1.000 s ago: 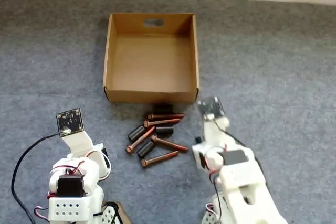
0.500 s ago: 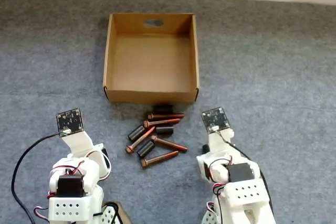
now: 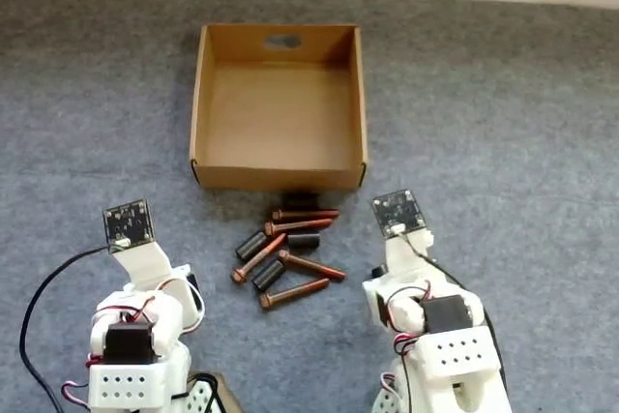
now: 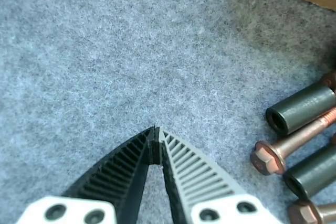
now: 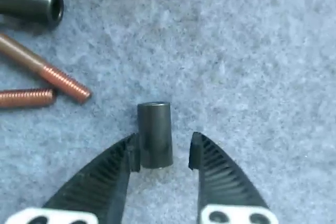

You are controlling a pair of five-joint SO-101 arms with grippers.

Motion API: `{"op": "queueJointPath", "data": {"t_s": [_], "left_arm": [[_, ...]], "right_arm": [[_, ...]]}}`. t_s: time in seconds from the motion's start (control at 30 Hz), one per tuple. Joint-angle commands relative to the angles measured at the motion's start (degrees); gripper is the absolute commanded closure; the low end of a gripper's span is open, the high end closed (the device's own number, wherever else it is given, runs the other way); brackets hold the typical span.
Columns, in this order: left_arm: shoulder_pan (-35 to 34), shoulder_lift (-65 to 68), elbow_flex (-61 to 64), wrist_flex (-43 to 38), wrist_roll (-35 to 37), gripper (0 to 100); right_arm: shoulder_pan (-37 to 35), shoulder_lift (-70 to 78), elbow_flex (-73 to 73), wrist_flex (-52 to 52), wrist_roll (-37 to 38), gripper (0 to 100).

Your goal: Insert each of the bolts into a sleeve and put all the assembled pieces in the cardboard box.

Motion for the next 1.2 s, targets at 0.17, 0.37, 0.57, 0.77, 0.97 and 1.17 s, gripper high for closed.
{"op": "queueJointPath", "data": {"t_s": [0.17, 0.37, 0.57, 0.77, 0.97, 1.17], "left_arm": [[0.9, -0.2, 1.0, 0.3, 0.4, 99], [0.9, -0.2, 1.0, 0.3, 0.4, 99], [0.9, -0.2, 1.0, 0.3, 0.4, 99], [0.9, -0.2, 1.0, 0.3, 0.4, 99], [0.9, -0.2, 1.0, 0.3, 0.4, 99], [0.9, -0.2, 1.0, 0.3, 0.4, 99]], "right_arm": [[-4.1, 8.4, -3.3, -6.1, 0.2, 79.3], [-4.1, 24.2, -13.1, -7.9, 0.5, 79.3], [-4.0, 38.5, -21.5, -7.7, 0.6, 79.3], [-3.9, 45.4, -22.5, -8.0, 4.7, 79.3], [-3.9, 45.7, -21.9, -8.0, 4.7, 79.3], [-3.9, 45.8, -20.9, -7.7, 4.7, 79.4]]}}
